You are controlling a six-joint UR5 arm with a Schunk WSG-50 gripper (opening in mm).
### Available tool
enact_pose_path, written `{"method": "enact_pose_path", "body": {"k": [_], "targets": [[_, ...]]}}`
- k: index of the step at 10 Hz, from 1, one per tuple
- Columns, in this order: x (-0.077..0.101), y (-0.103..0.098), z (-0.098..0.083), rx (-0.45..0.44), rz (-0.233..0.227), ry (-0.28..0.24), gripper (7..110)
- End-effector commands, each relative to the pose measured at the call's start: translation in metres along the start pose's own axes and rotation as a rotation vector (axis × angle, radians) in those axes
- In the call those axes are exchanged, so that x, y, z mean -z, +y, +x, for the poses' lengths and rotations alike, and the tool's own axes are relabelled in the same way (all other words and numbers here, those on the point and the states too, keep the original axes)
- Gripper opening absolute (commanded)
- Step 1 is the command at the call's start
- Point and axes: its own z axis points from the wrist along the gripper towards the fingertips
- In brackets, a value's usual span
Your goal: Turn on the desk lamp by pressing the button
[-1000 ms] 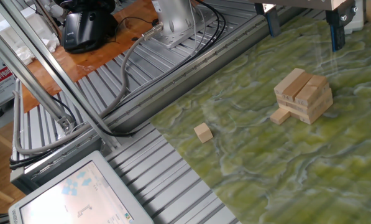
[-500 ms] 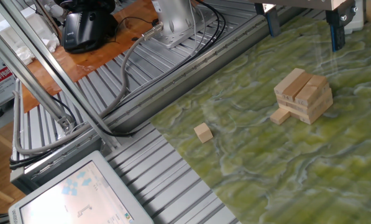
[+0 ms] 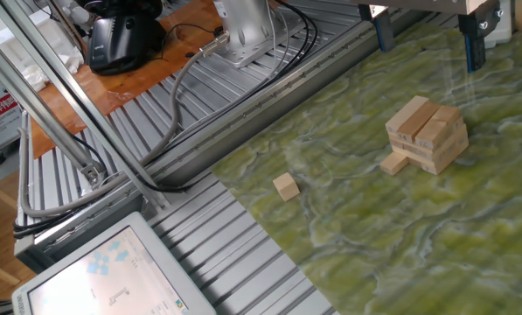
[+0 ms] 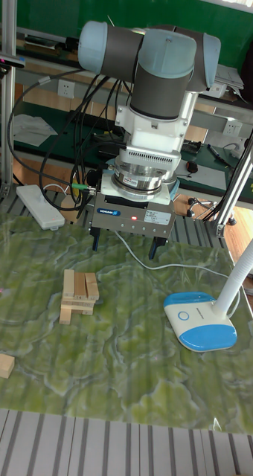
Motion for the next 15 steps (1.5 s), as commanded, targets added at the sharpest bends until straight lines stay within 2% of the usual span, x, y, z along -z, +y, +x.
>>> {"method": "enact_pose_path", "body": {"k": [1,2,3,15], "targets": [[0.000,0.002,0.000,0.000,0.000,0.000,109],[0.002,0.006,-0.038,-0.204,-0.030,-0.150,109],[0.001,0.006,-0.039,-0.204,-0.030,-0.152,7],[0.000,0.004,-0.039,-0.200,-0.028,-0.155,7]]}}
